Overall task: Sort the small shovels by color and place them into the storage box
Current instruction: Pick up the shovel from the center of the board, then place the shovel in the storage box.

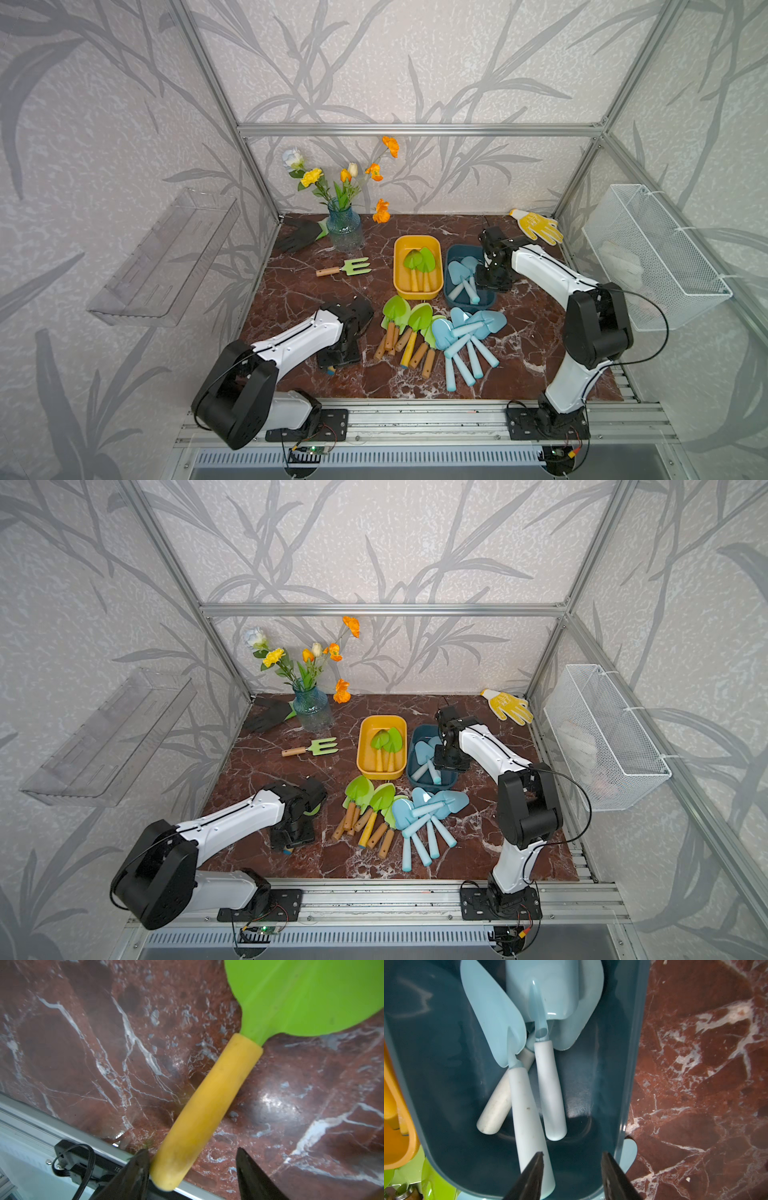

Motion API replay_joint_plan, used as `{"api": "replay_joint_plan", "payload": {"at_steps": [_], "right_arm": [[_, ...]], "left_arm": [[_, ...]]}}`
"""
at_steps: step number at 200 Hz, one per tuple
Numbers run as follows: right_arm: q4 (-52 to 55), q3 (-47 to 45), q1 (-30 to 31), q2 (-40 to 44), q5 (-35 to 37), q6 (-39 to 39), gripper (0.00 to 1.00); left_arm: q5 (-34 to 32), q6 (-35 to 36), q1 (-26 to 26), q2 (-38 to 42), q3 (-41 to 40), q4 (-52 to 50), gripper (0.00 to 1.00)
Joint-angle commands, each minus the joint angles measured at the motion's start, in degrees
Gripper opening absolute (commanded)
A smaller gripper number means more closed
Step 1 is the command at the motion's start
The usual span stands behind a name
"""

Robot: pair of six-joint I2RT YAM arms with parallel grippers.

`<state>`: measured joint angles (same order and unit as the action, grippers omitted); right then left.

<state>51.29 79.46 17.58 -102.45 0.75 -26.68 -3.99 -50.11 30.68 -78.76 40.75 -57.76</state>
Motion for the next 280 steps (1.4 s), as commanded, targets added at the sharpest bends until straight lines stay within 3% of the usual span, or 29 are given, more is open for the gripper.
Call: {"api": "replay_joint_plan", "payload": {"at_steps": [1, 8, 31, 49, 88, 115, 170, 223, 265, 280], "right_arm": [[0.01, -0.79, 0.17, 2.82, -0.73, -0.89, 0.47], [-0.02, -1.04, 0.17, 2.94, -0.58, -0.83, 0.47], [-0.14, -1.80, 0.17, 3.69, -0.18, -0.67, 0.47], [-0.26, -2.28, 0.16, 4.14, -0.27, -0.57, 0.47], [-0.31, -2.82, 0.17, 4.32, -0.41, -0.39, 0.47], [-0.45, -3.15, 0.18, 6.28, -0.25, -0.57, 0.47], [0.56, -4.51, -0.56, 9.03, -0.16, -1.27, 0.47], [2.20, -6.88, -1.26, 13.31, 0.50, -1.70, 0.47], [2.59, -8.91, -1.43, 15.94, 0.29, -1.89, 0.47], [2.68, -9.09, -1.46, 16.30, 0.10, -1.85, 0.47]], "left_arm": [[1.09, -0.07, -0.20, -2.37, -0.51, 1.88, 0.61], [1.30, 0.05, -0.26, -3.15, -0.58, 2.26, 0.57], [1.14, 0.53, -0.20, -4.78, 0.09, 2.61, 0.21], [-0.48, 0.27, -0.24, -4.58, 1.97, 0.92, 0.00], [-4.15, 3.00, -0.02, -1.45, 13.32, -5.24, 0.00], [-0.81, 9.84, 0.17, -3.82, 25.39, -5.02, 0.00], [9.35, 17.29, 1.89, -26.49, 52.84, -3.58, 0.00], [13.05, 19.97, 4.31, -48.96, 79.74, -6.81, 0.00], [14.62, 19.91, 4.57, -57.49, 88.79, -9.61, 0.00], [14.99, 19.78, 4.52, -58.90, 89.18, -9.58, 0.09]]}}
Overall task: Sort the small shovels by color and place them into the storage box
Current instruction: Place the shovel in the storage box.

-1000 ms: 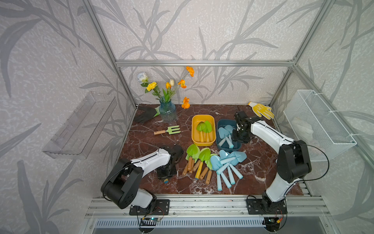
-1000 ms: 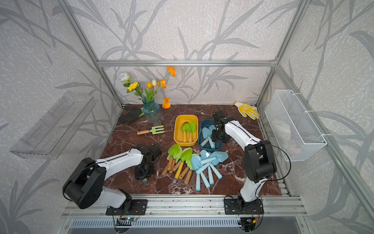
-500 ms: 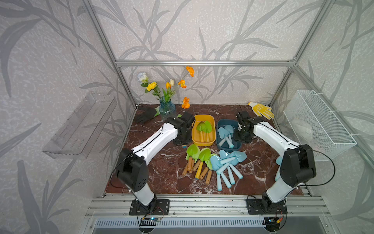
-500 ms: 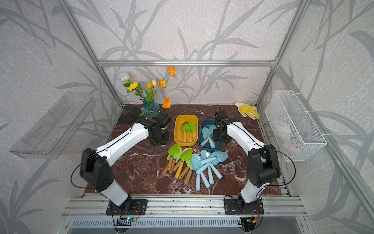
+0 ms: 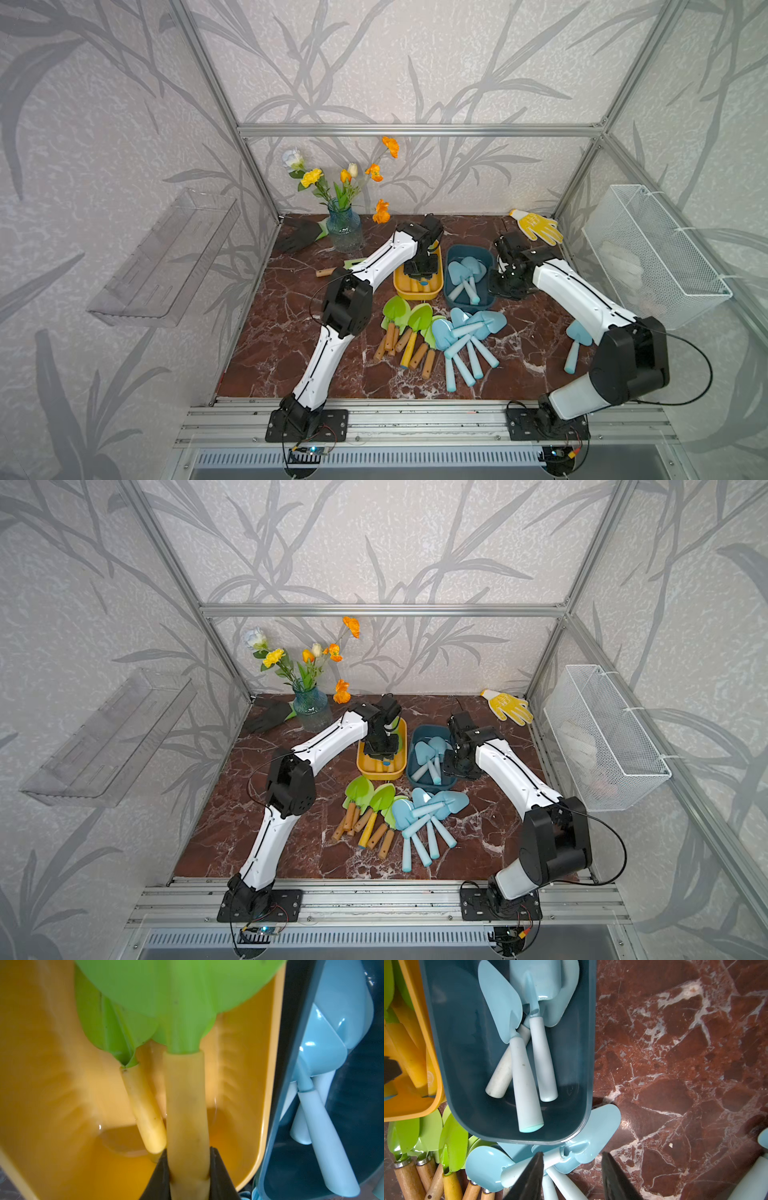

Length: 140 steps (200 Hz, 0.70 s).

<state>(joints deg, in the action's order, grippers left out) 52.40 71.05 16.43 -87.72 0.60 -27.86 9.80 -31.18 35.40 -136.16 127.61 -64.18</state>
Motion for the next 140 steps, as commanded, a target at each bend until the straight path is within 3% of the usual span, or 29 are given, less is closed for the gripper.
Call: {"api": "replay_joint_plan", "payload": {"at_steps": [1, 12, 53, 79, 118, 140], "right_arm": [[1.61, -0.71, -0.36, 1.58, 0.18, -0.64, 0.47], [1.57, -0.72, -0.32, 1.86, 0.16, -0.55, 0.47], [1.14, -0.25, -0.25, 1.53, -1.26, -0.13, 0.47], [1.03, 0.30, -0.04, 0.22, -2.26, 0.08, 0.48], [-0.30, 2.13, 1.65, -2.95, -4.10, 0.18, 0.48], [-1.93, 3.42, 2.28, -5.76, -6.42, -0.48, 0.47]], "left_arm": [[1.19, 0.81, -0.18, -1.58, 2.26, -3.19, 0.09], [1.41, 0.55, -0.19, -2.33, 2.42, -3.11, 0.13], [2.03, -0.57, -0.20, -3.44, 2.81, -2.16, 0.45], [1.98, -0.68, -0.16, -2.66, 4.33, -2.71, 0.57], [1.75, -1.43, 0.07, 3.10, 4.13, -2.79, 0.59], [1.15, -2.21, 0.40, 8.40, -1.18, -0.77, 0.60]]}}
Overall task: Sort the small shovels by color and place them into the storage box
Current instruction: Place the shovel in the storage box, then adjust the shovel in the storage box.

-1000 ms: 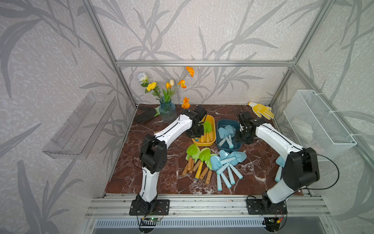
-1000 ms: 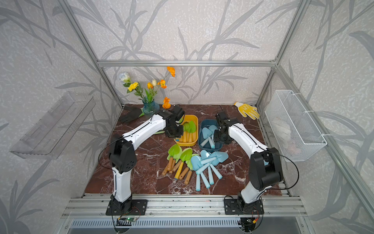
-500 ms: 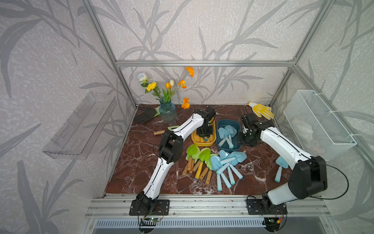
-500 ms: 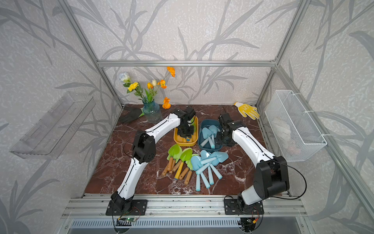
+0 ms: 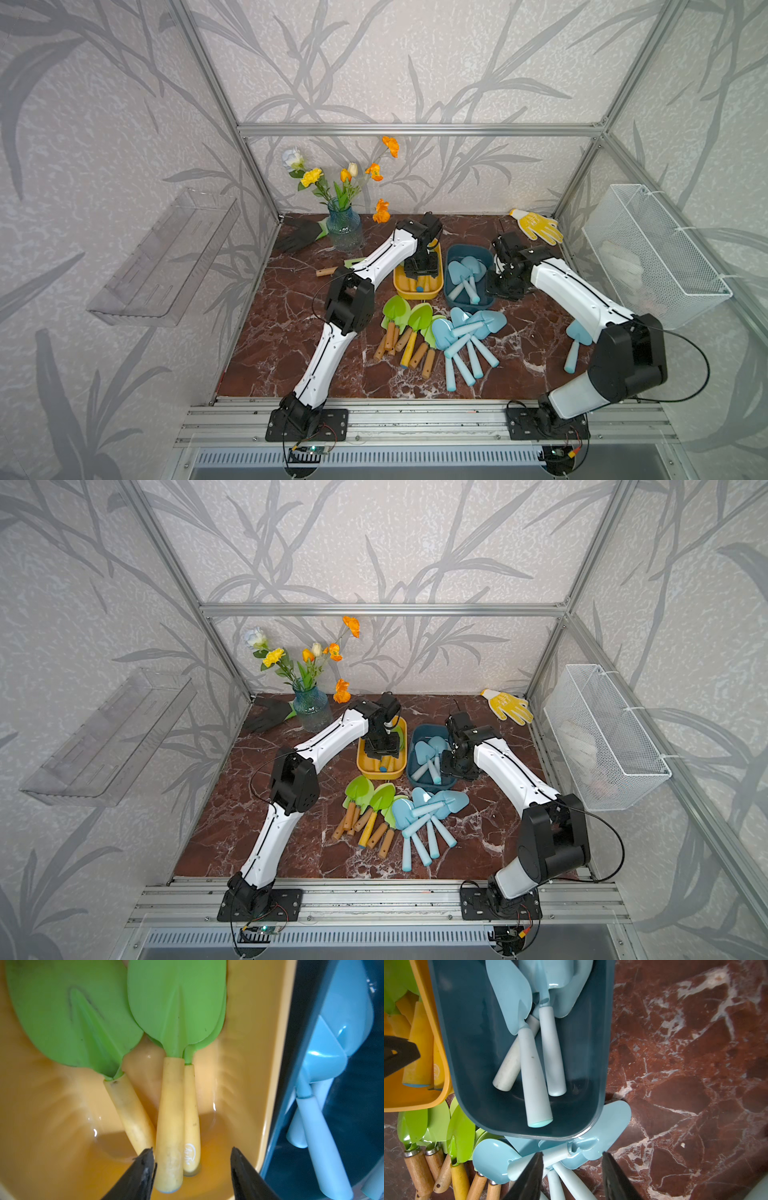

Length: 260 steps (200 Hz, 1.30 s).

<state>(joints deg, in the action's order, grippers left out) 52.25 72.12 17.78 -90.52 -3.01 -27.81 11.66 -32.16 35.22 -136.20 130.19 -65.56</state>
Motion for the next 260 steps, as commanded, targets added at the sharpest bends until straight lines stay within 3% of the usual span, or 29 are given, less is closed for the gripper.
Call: {"api": "replay_joint_plan", "payload": {"at_steps": [1, 59, 92, 118, 146, 236, 260], "right_arm": [[-1.83, 2.38, 0.93, -3.11, -2.89, -0.55, 0.48], [-3.46, 6.13, 2.26, -12.51, -4.09, -0.14, 0.45], [-4.61, 6.55, 2.35, -15.67, -5.03, -0.09, 0.34], [-5.69, 7.24, 2.52, -17.17, -6.20, -1.08, 0.19], [-7.96, 8.32, 2.79, -17.65, -8.12, -2.95, 0.13], [-12.99, 10.75, 3.05, -20.93, -12.65, -11.82, 0.13], [-15.19, 9.42, 3.14, -21.01, -13.48, -13.98, 0.20]], "left_arm": [[-0.69, -1.23, 0.60, 8.82, -4.13, 0.78, 0.60], [-3.93, -3.43, 0.64, 22.85, -28.54, 7.95, 0.60], [-5.05, -4.64, 0.67, 27.17, -36.50, 9.51, 0.60], [-5.49, -5.73, 0.66, 28.62, -38.67, 10.24, 0.60], [-5.52, -5.98, 0.67, 28.96, -38.96, 10.05, 0.60], [-5.73, -5.92, 0.71, 30.51, -41.50, 10.18, 0.60], [-5.71, -5.67, 0.68, 30.87, -41.85, 10.10, 0.60]]}}
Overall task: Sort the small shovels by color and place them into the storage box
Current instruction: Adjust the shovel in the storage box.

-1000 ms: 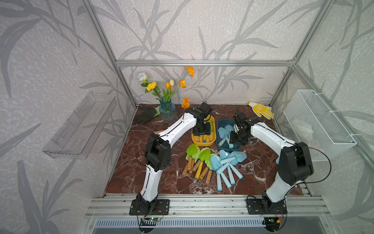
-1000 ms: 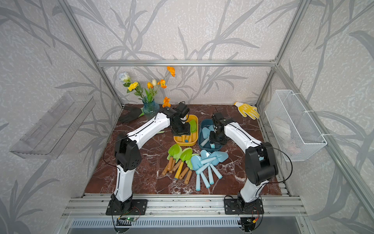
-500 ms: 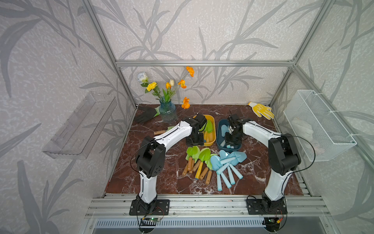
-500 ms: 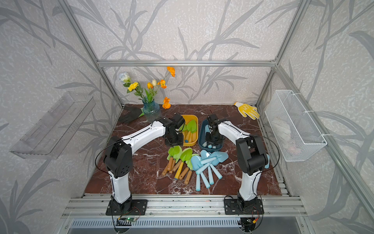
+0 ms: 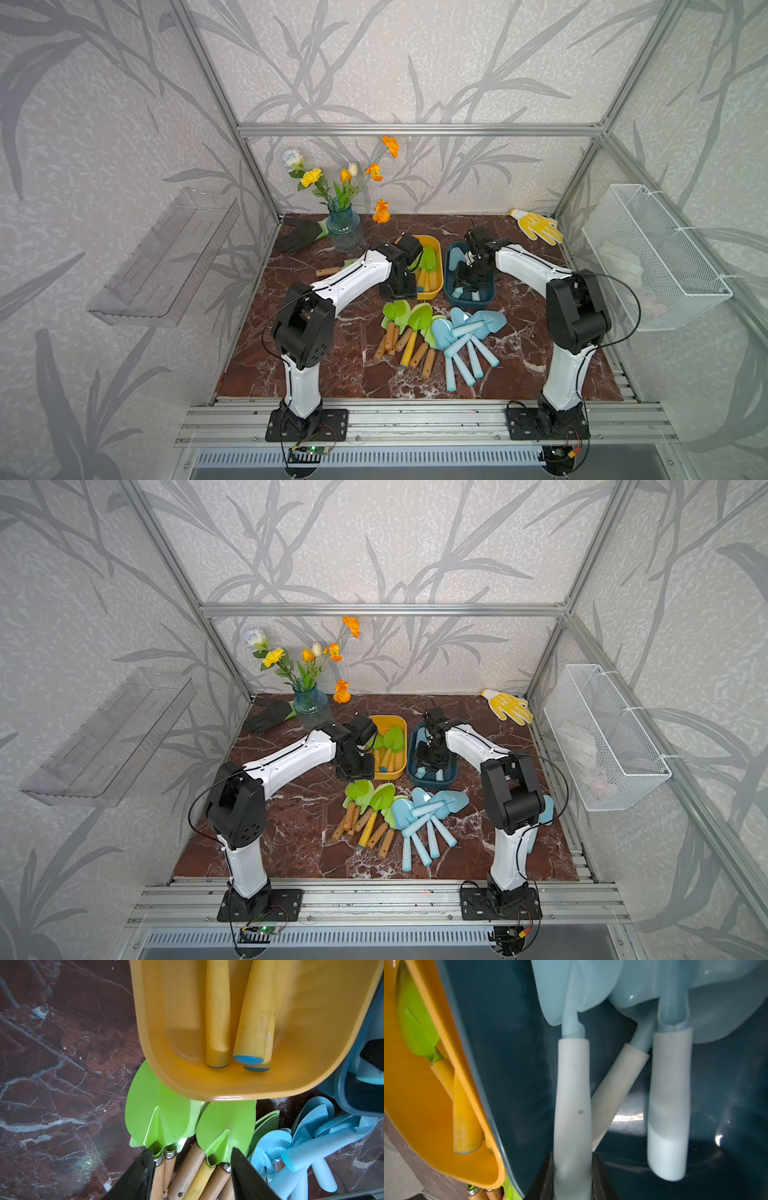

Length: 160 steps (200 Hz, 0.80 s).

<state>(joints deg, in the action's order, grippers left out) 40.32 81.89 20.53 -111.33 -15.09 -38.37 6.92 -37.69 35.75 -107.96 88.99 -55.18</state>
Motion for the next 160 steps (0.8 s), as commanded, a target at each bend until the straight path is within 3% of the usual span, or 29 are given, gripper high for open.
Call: {"api": "replay_joint_plan", "payload": {"at_steps": [1, 28, 57, 106, 160], "right_arm": [[-3.33, -0.43, 0.38, -0.20, -1.46, -3.49, 0.21], [-3.75, -1.45, 0.65, 0.72, -1.37, -4.39, 0.35], [-0.06, -3.03, 1.17, 5.26, 6.26, -2.76, 0.45], [5.04, -6.03, 1.13, 15.09, 17.72, 1.40, 0.47], [5.53, -8.83, 1.17, 16.98, 16.89, 1.37, 0.47]], "left_arm": [[-1.00, -0.12, 0.18, 2.65, -0.66, -0.28, 0.60], [-0.88, 0.36, 0.17, 3.23, -0.81, -0.80, 0.61], [-1.62, 1.36, 0.16, 5.17, -1.40, -1.91, 0.64], [-3.11, 1.55, 0.37, 11.41, -9.07, -2.36, 0.67], [0.82, 0.75, 3.54, 13.45, -18.12, -0.36, 0.70]]}}
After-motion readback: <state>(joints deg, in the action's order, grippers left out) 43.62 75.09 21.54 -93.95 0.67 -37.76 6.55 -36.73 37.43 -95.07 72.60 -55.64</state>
